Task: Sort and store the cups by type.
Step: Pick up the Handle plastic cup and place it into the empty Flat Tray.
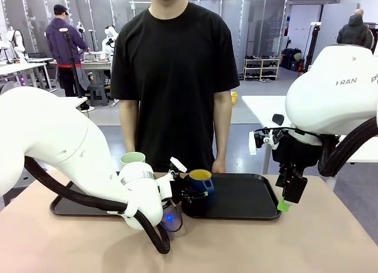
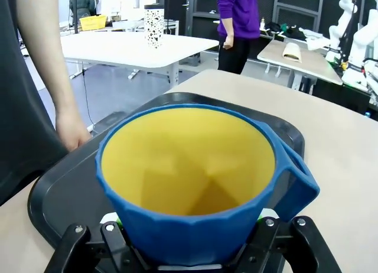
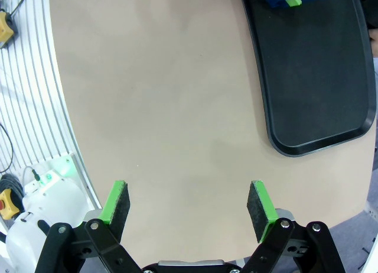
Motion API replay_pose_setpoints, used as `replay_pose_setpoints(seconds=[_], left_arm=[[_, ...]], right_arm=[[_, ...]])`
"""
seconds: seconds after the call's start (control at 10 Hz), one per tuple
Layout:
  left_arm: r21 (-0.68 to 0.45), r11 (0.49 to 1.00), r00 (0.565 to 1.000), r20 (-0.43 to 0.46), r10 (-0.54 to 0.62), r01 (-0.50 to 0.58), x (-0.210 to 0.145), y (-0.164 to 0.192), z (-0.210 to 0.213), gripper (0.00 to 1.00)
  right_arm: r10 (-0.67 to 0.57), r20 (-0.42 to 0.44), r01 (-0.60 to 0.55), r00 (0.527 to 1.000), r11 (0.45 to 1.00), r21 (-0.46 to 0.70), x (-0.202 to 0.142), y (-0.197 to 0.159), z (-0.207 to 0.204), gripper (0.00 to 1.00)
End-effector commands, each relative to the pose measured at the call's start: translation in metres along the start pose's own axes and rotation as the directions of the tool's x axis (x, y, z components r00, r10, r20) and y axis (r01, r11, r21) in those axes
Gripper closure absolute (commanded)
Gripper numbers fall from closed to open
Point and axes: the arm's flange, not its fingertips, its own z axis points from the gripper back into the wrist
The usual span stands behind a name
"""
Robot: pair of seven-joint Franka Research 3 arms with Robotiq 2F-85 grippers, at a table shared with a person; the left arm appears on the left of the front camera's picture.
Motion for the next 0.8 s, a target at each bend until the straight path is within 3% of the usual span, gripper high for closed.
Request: replay_pose_setpoints(seconds=[0.0, 0.4, 0.5, 0.7], left_arm=[[0.020, 0.999, 1.000, -0.012, -0.029, 0.030, -0.0090, -0.0077, -0.0101, 0.29], [0.011, 1.000, 0.999, -0.021, -0.028, 0.028, -0.0129, -0.0107, -0.0089, 0.26], [0.008, 0.999, 0.999, -0.024, -0.035, 0.035, -0.0134, -0.0126, -0.0075, 0.09], [0.014, 0.999, 0.999, -0.005, -0.035, 0.035, -0.0131, -0.0136, -0.0041, 0.00]], right_arm=[[-0.008, -0.012, 0.008, 1.000, 1.000, -0.003, -0.0005, 0.0000, 0.0002, 0.00], [-0.008, -0.012, 0.008, 1.000, 1.000, -0.003, -0.0005, 0.0000, 0.0002, 0.00], [-0.008, -0.012, 0.008, 1.000, 1.000, -0.003, -0.0005, 0.0000, 0.0002, 0.00], [-0.008, -0.012, 0.008, 1.000, 1.000, -0.003, -0.0005, 0.0000, 0.0002, 0.00]])
